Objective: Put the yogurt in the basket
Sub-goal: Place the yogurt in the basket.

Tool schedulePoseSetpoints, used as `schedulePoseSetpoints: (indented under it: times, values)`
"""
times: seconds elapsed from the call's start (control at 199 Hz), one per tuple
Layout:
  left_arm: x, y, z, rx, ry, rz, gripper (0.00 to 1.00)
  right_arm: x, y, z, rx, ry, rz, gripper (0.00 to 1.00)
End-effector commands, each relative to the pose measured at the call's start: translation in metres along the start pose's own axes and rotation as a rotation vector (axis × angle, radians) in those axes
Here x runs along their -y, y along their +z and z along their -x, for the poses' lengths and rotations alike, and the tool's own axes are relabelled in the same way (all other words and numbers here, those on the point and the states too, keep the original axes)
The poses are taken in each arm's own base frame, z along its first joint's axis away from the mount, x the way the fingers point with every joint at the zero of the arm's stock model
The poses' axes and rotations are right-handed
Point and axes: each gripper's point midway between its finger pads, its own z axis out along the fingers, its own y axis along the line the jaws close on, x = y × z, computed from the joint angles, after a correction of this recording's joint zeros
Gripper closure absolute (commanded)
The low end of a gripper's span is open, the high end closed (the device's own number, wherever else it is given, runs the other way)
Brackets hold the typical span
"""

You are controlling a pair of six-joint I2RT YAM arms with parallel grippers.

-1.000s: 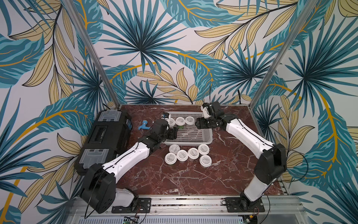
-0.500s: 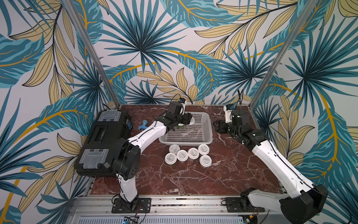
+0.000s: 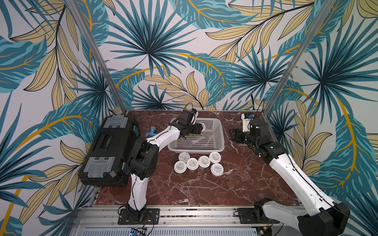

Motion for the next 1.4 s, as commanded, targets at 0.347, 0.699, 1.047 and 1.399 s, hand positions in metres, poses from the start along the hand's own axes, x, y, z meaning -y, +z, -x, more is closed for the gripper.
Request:
schedulePoseSetpoints:
  times: [0.347,0.699,1.047,1.399]
  values:
    - [0.011,0.008,0.036,0.073,0.021,-0.047,0.29,-0.001,0.002,-0.006,0.002,0.005,0.019,0.22]
    - [0.011,0.013,0.036,0.075,0.023,-0.052,0.29,-0.001,0.003,-0.007,-0.002,0.007,0.022,0.22]
    - [0.013,0.019,0.033,0.062,0.024,-0.070,0.29,-0.002,0.005,-0.008,-0.007,0.007,0.024,0.22]
    - [0.021,0.023,0.031,0.054,0.043,-0.085,0.29,-0.002,0.006,-0.010,-0.013,0.005,0.024,0.22]
